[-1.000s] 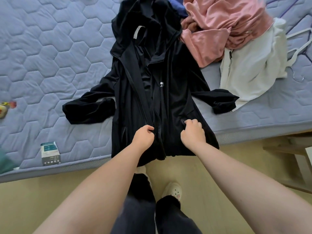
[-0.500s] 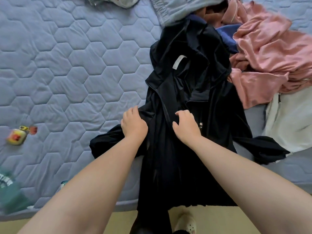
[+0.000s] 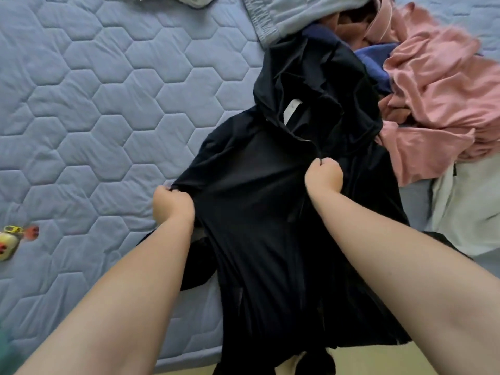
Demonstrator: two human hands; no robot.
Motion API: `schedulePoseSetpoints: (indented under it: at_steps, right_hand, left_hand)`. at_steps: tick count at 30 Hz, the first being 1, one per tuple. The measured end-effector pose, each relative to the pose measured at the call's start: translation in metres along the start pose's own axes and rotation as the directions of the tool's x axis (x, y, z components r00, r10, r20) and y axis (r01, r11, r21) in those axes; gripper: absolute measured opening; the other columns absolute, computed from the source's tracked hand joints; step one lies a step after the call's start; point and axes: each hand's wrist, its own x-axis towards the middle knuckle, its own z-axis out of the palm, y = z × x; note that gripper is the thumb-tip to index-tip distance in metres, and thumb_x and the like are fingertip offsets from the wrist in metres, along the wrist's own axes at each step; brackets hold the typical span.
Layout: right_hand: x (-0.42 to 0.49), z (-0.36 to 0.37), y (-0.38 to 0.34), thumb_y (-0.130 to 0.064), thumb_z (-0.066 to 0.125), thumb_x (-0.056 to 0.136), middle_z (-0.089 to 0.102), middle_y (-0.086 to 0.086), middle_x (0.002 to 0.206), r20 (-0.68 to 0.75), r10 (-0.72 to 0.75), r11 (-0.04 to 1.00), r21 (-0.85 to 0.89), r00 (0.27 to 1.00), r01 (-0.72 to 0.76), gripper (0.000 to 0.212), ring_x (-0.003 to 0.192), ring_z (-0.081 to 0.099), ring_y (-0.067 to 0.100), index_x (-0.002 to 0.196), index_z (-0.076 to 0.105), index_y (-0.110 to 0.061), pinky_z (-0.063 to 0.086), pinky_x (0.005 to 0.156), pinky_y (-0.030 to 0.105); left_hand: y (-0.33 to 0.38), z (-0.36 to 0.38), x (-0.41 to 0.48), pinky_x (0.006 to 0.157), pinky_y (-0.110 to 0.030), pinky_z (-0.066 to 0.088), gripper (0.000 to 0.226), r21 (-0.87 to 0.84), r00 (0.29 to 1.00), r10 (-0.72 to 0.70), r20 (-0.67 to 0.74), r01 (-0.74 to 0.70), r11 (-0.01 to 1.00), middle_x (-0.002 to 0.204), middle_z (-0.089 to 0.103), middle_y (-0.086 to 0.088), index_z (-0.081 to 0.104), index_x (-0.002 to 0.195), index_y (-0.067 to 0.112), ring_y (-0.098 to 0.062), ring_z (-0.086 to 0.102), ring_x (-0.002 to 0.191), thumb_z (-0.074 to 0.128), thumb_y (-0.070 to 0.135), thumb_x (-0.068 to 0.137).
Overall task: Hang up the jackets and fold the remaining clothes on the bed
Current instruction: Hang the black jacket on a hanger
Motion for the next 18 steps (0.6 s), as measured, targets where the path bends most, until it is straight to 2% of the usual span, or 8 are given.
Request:
schedulePoseSetpoints:
  at_steps: [2,5,8,11,13,14,16,18]
  right_hand:
    - [0.006,-0.015,0.018,-0.023,0.039,0.097,0.063,0.013,0.102,0.127,-0.102,0.977,-0.175,0.987,0.124,0.022,0.096,0.058,0.032,0.084,0.052,-0.01,0.039,0.074,0.032]
    - [0.006,-0.031,0.032,-0.024,0.049,0.096,0.055,0.008,0.11,0.072,-0.25,0.944,-0.204,0.965,0.26,0.016,0.101,0.053,0.025,0.103,0.058,-0.012,0.039,0.074,0.031]
    - [0.01,-0.035,0.031,-0.027,0.062,0.091,0.048,0.011,0.13,-0.055,0.0,1.0,-0.025,0.998,-0.001,0.046,0.119,0.05,0.028,0.129,0.046,-0.007,0.043,0.089,0.035]
    - [0.022,-0.023,0.026,-0.03,0.065,0.087,0.058,0.014,0.123,0.18,0.298,0.923,0.198,0.937,-0.331,0.053,0.101,0.06,0.031,0.127,0.048,0.0,0.048,0.083,0.035]
    - [0.025,-0.02,0.021,-0.021,0.057,0.09,0.065,0.011,0.098,0.333,0.245,0.93,0.183,0.911,-0.318,0.031,0.073,0.059,0.025,0.112,0.058,0.001,0.046,0.062,0.025]
    - [0.027,-0.024,0.018,-0.016,0.052,0.092,0.064,0.012,0.097,0.281,0.232,0.938,0.189,0.931,-0.291,0.028,0.075,0.06,0.027,0.112,0.059,0.002,0.044,0.062,0.025]
    - [0.035,-0.043,0.017,-0.016,0.045,0.093,0.064,0.014,0.114,-0.045,0.219,0.945,0.258,0.975,-0.201,0.03,0.102,0.06,0.032,0.115,0.059,-0.001,0.043,0.079,0.03]
    - [0.047,-0.072,0.023,-0.018,0.041,0.095,0.058,0.013,0.126,-0.318,0.275,0.932,0.321,0.907,-0.17,0.033,0.117,0.053,0.031,0.121,0.056,-0.005,0.038,0.091,0.031]
  left_hand:
    - [0.003,0.002,-0.008,0.089,-0.039,0.039,0.029,0.111,0.999,0.038,-0.033,-0.034,0.993,0.126,0.055,-0.016,0.054,0.119,0.008,-0.036,0.05,0.116,0.048,0.004,0.091]
    - [0.002,0.022,-0.029,0.102,-0.044,0.031,0.055,0.391,0.887,0.46,0.037,-0.437,0.81,0.137,0.041,-0.013,0.045,0.13,0.013,-0.033,0.037,0.126,0.055,-0.001,0.078]
    - [0.011,0.044,-0.057,0.11,-0.047,0.023,0.063,0.371,0.609,0.763,0.216,-0.774,0.513,0.142,0.038,-0.016,0.047,0.133,0.01,-0.034,0.031,0.135,0.058,0.0,0.072]
    - [0.025,0.058,-0.086,0.113,-0.042,0.024,0.058,0.237,0.453,0.821,0.348,-0.89,0.391,0.144,0.04,-0.016,0.049,0.135,0.006,-0.032,0.03,0.138,0.057,0.001,0.078]
    - [0.034,0.064,-0.1,0.112,-0.036,0.028,0.053,0.13,0.467,0.794,0.389,-0.881,0.455,0.144,0.04,-0.011,0.046,0.138,0.008,-0.027,0.033,0.135,0.055,0.006,0.085]
    - [0.039,0.066,-0.105,0.11,-0.034,0.031,0.051,0.067,0.503,0.766,0.401,-0.85,0.523,0.143,0.04,-0.008,0.044,0.139,0.01,-0.024,0.036,0.133,0.054,0.01,0.089]
    - [0.053,0.069,-0.11,0.106,-0.033,0.036,0.048,-0.033,0.605,0.676,0.421,-0.734,0.678,0.142,0.041,-0.004,0.04,0.141,0.013,-0.02,0.039,0.13,0.052,0.02,0.095]
    - [0.068,0.07,-0.111,0.104,-0.033,0.036,0.05,-0.103,0.684,0.597,0.421,-0.617,0.78,0.142,0.041,-0.004,0.037,0.143,0.015,-0.02,0.041,0.13,0.05,0.03,0.097]
